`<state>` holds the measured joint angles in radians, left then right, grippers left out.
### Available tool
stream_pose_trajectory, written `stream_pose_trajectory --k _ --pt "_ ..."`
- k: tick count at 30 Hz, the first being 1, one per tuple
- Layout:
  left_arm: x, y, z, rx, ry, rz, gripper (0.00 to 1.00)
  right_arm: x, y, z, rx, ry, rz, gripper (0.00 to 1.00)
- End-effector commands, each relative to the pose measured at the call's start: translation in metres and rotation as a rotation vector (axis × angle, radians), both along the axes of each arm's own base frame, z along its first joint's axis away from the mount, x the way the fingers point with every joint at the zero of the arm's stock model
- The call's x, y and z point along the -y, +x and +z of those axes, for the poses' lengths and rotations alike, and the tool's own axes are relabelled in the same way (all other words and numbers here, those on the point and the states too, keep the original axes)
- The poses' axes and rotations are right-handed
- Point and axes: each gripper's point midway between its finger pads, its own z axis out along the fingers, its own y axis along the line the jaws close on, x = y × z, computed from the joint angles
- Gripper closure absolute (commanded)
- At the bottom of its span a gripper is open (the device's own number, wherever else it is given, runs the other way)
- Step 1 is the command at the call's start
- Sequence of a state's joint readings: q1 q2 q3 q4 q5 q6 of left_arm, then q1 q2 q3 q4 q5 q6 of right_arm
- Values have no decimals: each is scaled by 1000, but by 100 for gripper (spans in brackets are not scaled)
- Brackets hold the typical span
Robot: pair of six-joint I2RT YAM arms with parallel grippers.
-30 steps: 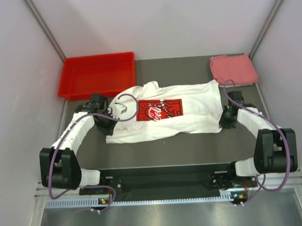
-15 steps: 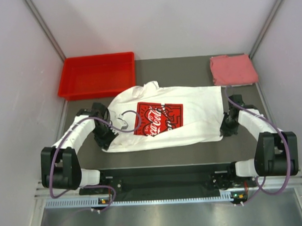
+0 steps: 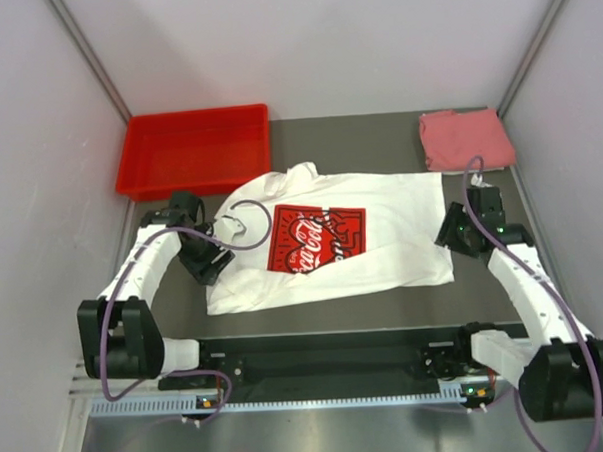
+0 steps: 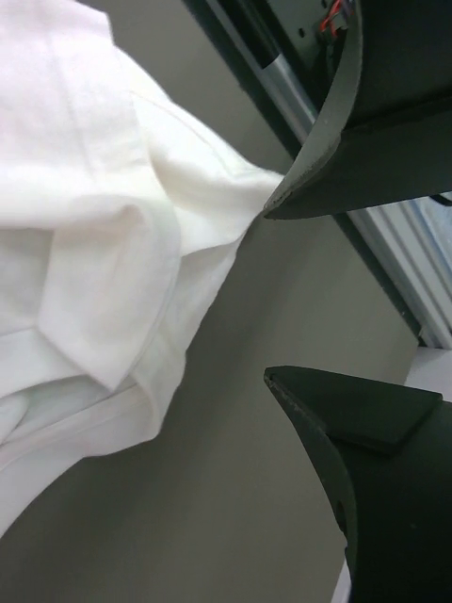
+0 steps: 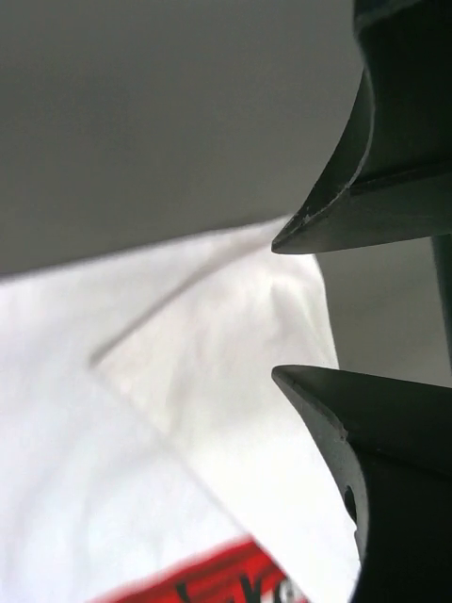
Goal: Fold and stack the t-shirts
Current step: Fold the tshirt
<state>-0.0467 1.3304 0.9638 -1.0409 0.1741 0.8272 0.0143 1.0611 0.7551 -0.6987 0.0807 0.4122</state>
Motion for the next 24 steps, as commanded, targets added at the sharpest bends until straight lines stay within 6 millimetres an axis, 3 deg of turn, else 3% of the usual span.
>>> stream_pose_trajectory --k 1,2,4,6,7,8,9,10,12,13,14,15,16,17,18,19,24 --pt "10 21 -6 79 -61 6 32 -38 28 38 203 95 100 50" --pt "11 22 -11 80 -65 10 31 -57 26 37 207 146 150 51" --pt "16 28 -13 103 -93 -12 32 -120 25 40 285 235 331 50" --pt "23 32 -12 131 -131 -39 32 -193 2 46 342 348 593 46" --pt "30 35 -10 152 -165 -50 32 -219 5 58 457 391 682 45" --pt "31 36 -12 173 -174 -48 32 -233 4 62 527 358 750 44" --pt "32 40 -13 189 -177 -42 32 -257 -9 60 567 344 851 44" --pt "33 48 -12 223 -182 -30 32 -274 -9 75 697 346 908 44" --pt "33 46 -18 210 -182 -44 34 -304 -22 76 822 241 1096 43" --pt "32 46 -21 212 -177 -62 37 -320 -22 94 924 225 1151 43" --pt "30 42 -28 196 -165 -68 39 -331 -26 95 960 195 1219 42" --pt "29 41 -32 194 -157 -75 41 -347 -32 80 980 103 1351 42" --pt "27 41 -34 196 -148 -91 46 -362 -34 89 1024 83 1409 41" --pt "26 38 -38 191 -140 -97 50 -374 -41 84 1027 67 1481 41" --pt "26 37 -39 192 -139 -102 53 -387 -50 64 1005 14 1584 41" --pt "26 36 -40 190 -141 -113 54 -400 -51 71 1030 8 1615 41" --pt "37 34 -33 165 -203 -87 80 -440 -76 64 1136 18 1757 46"
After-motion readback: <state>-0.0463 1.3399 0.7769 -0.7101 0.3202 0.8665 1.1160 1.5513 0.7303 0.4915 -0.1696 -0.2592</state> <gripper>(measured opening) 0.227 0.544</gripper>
